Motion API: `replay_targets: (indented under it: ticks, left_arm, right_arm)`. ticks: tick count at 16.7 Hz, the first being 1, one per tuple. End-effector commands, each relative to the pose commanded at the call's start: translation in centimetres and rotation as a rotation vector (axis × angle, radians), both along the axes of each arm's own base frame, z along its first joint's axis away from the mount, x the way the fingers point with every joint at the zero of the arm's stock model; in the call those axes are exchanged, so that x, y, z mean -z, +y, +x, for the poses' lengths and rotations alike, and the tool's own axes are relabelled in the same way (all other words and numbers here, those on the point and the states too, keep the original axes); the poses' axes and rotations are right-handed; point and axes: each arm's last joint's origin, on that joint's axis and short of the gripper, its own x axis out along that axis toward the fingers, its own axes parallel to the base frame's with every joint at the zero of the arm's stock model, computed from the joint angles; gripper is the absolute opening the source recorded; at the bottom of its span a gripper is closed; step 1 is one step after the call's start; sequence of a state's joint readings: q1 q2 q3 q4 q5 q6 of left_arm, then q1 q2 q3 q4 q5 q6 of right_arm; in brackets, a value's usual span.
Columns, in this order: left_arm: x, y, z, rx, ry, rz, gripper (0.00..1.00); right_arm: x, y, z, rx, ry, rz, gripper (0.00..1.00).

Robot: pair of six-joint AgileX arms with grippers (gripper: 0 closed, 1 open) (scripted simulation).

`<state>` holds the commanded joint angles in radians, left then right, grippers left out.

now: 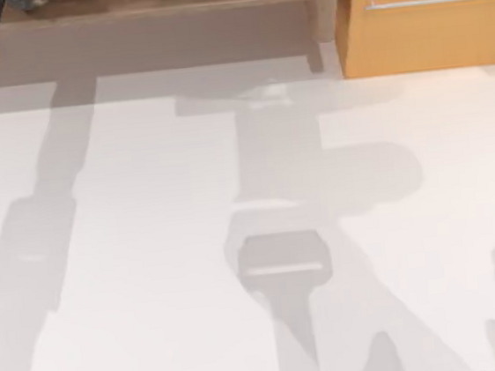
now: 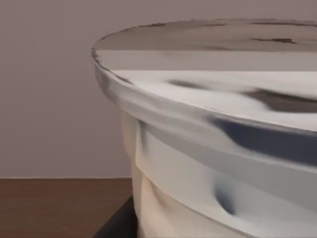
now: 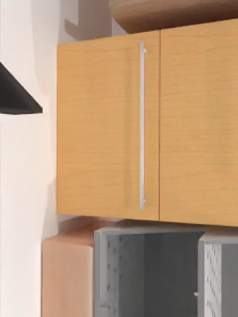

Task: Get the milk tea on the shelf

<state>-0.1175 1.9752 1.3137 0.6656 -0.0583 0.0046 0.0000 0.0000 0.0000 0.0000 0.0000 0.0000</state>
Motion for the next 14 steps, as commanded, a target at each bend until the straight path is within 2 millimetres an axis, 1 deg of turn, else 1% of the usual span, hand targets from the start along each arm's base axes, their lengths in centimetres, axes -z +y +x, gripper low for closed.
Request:
replay_targets:
  ticks: [8, 9, 14]
  left_arm:
    - [0.00, 0.00, 0.00, 0.000, 0.000, 0.000, 0.98]
    - [0.00, 0.00, 0.00, 0.000, 0.000, 0.000, 1.00]
    - [0.00, 0.00, 0.00, 0.000, 0.000, 0.000, 1.00]
  right_arm:
    - [0.00, 0.00, 0.00, 0.000, 0.000, 0.000, 1.00]
    - [0.00, 0.00, 0.00, 0.000, 0.000, 0.000, 1.00]
    - [0.00, 0.00, 0.00, 0.000, 0.000, 0.000, 1.00]
